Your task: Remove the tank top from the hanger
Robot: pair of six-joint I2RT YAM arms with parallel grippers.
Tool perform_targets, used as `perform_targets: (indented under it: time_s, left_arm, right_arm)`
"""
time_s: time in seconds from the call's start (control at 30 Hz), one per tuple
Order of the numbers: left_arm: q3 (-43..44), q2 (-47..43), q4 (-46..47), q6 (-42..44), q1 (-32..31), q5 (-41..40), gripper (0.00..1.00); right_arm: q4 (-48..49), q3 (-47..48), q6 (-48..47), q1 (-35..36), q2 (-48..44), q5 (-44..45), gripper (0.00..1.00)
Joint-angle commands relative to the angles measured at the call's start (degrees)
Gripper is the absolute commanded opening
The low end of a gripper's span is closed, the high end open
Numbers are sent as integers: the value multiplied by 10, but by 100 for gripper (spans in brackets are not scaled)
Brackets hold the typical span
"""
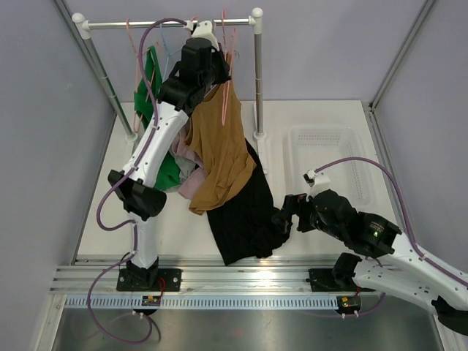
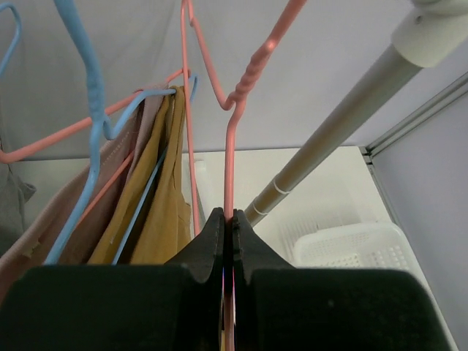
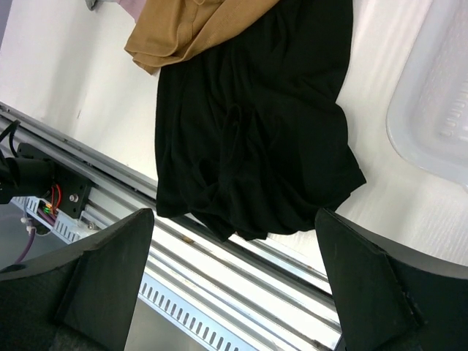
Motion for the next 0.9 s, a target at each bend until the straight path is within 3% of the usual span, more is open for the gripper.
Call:
perform_targets:
  time_s: [0.0, 0.23, 0.3, 0.33, 0.43, 0.73, 0.77, 0.8, 0.87]
  left_arm:
    - [33, 16, -27, 6, 14, -2, 0]
    - [26, 0, -29, 17, 18, 33, 0]
    - [11, -16, -26, 16, 18, 45, 4]
    - [7, -22, -25, 17, 16, 47, 21]
    - [-17, -59, -23, 26, 4, 44, 41]
    - [-79, -186, -24, 19, -11, 53, 71]
    - [-99, -214, -26, 17, -11, 53, 79]
    - [-110, -229, -27, 17, -13, 53, 99]
    - [-151, -260, -35, 16, -14, 53, 99]
  right_arm:
    - [20, -1, -10, 4, 9, -7, 100]
    - [36, -4, -6, 4, 18, -13, 100]
    - [41, -5, -10, 4, 28, -13, 99]
    - [44, -5, -15, 4, 32, -17, 99]
    - [67, -10, -28, 5, 63, -17, 100]
    - [124, 32, -67, 4, 254, 1, 99]
    - [127, 40, -66, 4, 277, -2, 99]
    - [128, 55, -63, 4, 325, -6, 99]
    - [138, 66, -60, 4, 370, -13, 100]
